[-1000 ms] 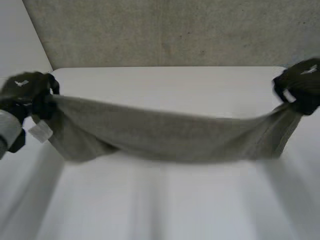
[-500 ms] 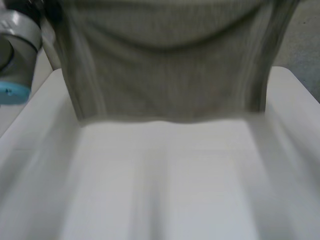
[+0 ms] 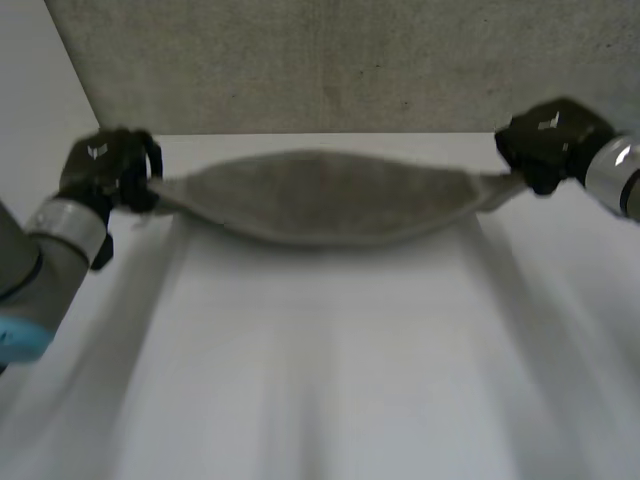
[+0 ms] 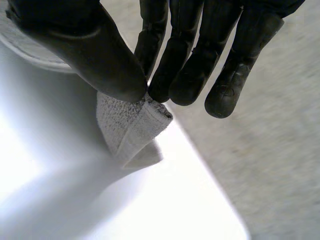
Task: Fold the towel.
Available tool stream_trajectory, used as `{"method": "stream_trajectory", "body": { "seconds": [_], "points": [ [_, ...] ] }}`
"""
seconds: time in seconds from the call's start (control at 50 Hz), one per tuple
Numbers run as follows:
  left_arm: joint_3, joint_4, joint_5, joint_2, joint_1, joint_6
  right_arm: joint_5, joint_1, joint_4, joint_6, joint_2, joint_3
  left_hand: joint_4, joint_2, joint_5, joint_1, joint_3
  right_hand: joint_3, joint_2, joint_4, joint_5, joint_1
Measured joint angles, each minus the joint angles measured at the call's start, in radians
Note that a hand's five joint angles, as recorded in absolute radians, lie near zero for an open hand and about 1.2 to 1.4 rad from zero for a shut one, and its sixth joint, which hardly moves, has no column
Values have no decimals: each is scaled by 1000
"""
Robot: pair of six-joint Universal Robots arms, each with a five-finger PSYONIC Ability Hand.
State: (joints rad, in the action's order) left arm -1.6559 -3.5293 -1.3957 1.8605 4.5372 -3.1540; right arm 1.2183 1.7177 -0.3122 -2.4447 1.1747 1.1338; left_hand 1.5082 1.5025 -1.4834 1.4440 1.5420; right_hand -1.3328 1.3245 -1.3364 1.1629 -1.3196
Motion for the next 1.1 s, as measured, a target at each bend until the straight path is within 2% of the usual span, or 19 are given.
{"method": "stream_trajectory", "body": {
  "seconds": [0.18,0.32,0.42,0.5,0.6,0.68,0.8,0.94,1.1],
  "points": [
    [-288,-38,144,-217,80,3,-63,-87,-8,-7,220,280,0,0,0,0,1,0,0,0,0,0],
    [-355,-33,208,-410,113,10,-80,-154,-61,-28,384,306,0,0,0,1,1,0,0,0,0,0],
    [-333,-37,226,-411,132,10,-111,-170,-107,-29,367,272,0,0,0,1,1,0,0,0,0,0],
    [-263,-38,223,-286,131,4,-132,-165,-120,-25,257,217,0,0,0,1,1,0,2,0,0,0],
    [-82,-20,207,-8,103,-17,-114,-130,-125,-22,20,51,0,0,0,1,1,0,5,0,0,0],
    [102,27,164,197,64,-58,-53,-84,-130,-24,-180,-140,0,0,0,4,2,0,5,0,0,-1],
    [342,108,65,397,26,-112,73,-25,-139,-23,-436,-440,0,0,0,4,2,0,5,0,0,-1],
    [531,152,-2,528,4,-126,179,14,-140,-21,-657,-733,0,0,0,4,2,0,5,0,0,-1],
    [665,155,-28,620,-12,-125,214,35,-124,-24,-818,-967,0,0,0,5,2,0,5,0,0,-1]
  ]
}}
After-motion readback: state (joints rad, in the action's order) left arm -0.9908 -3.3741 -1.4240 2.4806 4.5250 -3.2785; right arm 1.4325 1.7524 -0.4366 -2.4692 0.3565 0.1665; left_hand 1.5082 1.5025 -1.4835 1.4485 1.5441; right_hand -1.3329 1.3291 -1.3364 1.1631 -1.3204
